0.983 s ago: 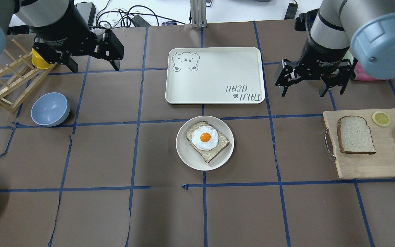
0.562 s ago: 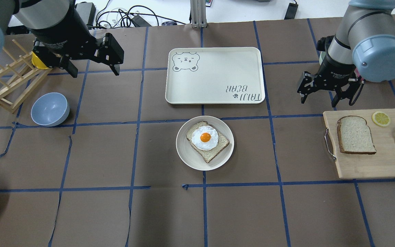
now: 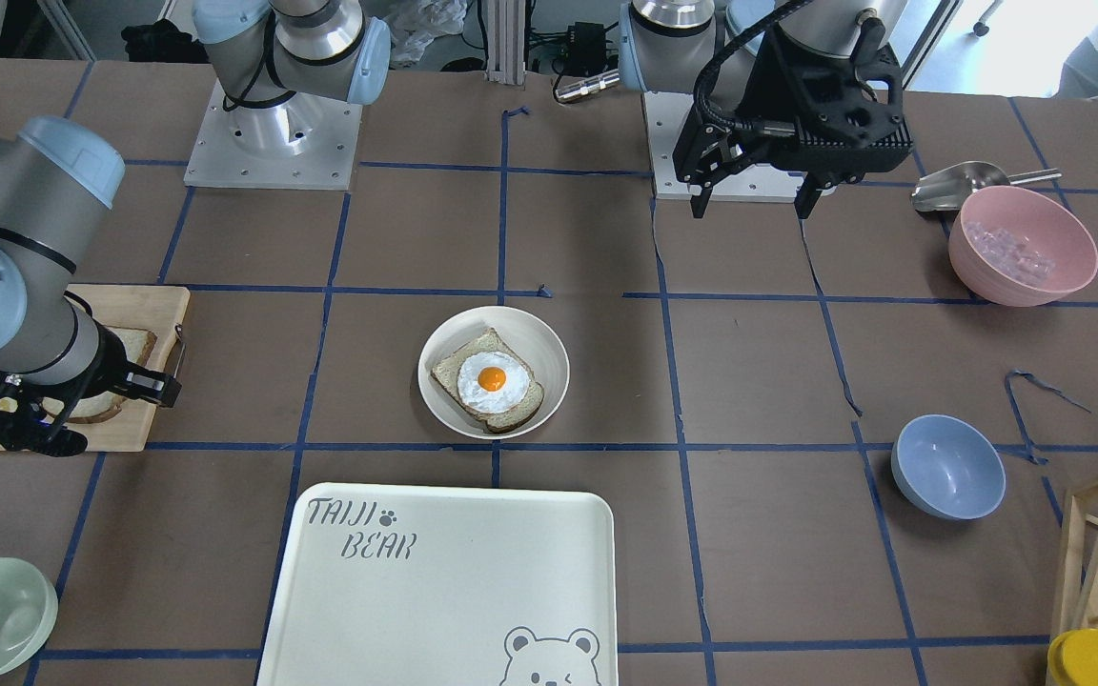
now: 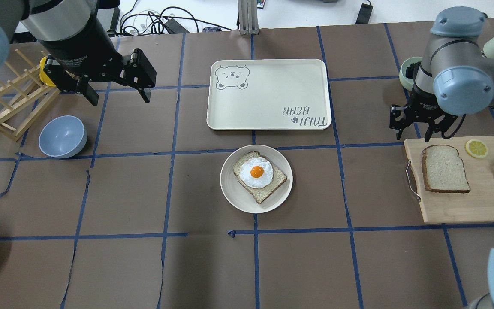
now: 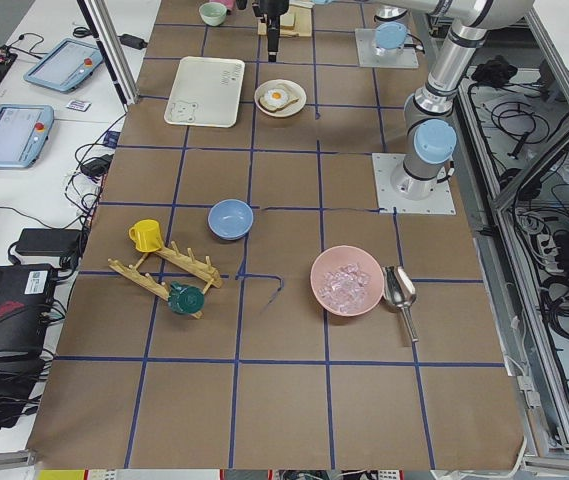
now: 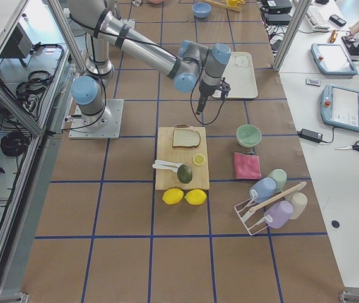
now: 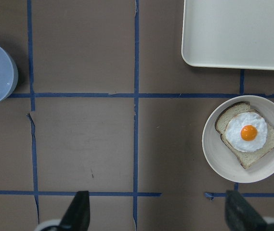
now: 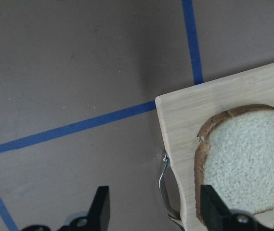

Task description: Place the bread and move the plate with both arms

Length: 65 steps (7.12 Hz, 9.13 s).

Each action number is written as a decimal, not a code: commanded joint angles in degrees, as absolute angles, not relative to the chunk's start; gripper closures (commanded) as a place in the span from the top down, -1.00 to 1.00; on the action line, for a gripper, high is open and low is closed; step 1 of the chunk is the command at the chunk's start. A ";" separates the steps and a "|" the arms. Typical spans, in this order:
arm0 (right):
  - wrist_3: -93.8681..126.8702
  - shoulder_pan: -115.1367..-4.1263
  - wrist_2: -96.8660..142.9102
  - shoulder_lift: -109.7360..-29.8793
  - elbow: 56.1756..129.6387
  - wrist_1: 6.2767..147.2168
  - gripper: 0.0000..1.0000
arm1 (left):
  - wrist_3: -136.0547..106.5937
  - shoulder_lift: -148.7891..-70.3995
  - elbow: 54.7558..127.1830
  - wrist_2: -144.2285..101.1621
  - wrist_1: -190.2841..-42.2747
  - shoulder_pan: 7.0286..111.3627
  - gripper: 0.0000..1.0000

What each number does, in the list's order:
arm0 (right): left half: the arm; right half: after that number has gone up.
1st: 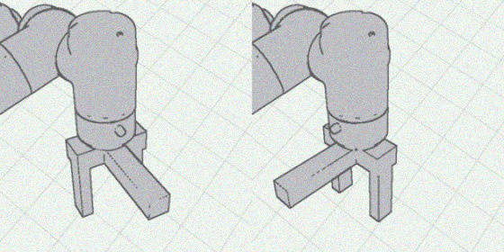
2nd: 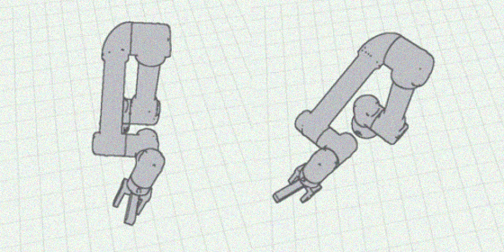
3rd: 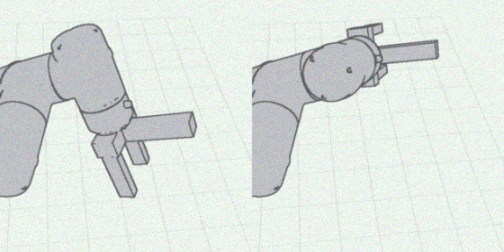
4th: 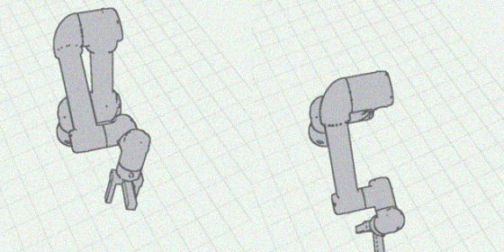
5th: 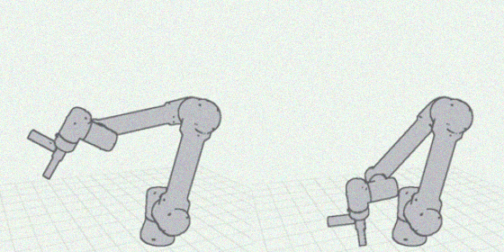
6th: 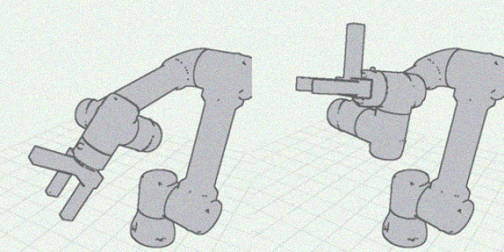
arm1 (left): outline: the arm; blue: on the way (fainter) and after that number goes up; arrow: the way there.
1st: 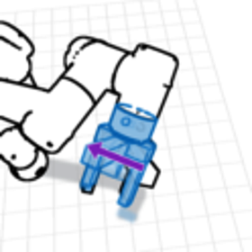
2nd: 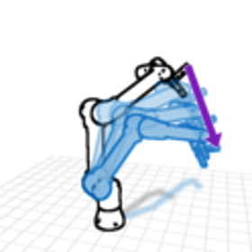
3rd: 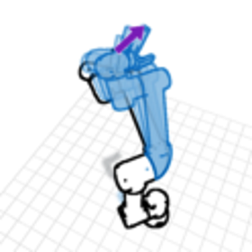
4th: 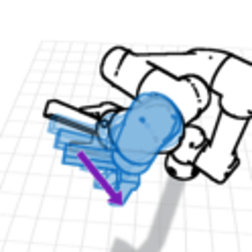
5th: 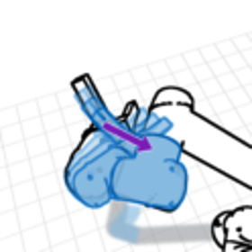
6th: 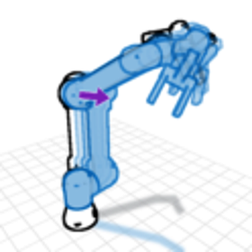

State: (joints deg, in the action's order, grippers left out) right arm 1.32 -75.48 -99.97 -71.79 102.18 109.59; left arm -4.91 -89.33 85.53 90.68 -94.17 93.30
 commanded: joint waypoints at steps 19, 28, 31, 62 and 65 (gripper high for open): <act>1.14 -72.67 -102.39 -72.15 101.00 101.10 -1.00 | -8.26 -87.72 92.81 87.27 -84.46 95.36 1.00; 44.60 -106.40 -84.14 -69.63 85.34 89.35 -1.00 | -8.09 -86.48 92.81 90.70 -88.15 95.01 1.00; 51.94 -111.88 -81.30 -64.70 85.34 96.49 -1.00 | -7.74 -86.22 92.81 90.79 -88.42 95.01 1.00; -4.04 -88.51 -91.23 -87.54 86.04 89.91 1.00 | -20.83 -106.62 111.89 76.58 -47.55 98.99 -1.00; -3.96 -88.33 -91.49 -87.54 86.04 89.65 1.00 | -20.74 -109.32 102.88 70.15 -51.47 94.92 -1.00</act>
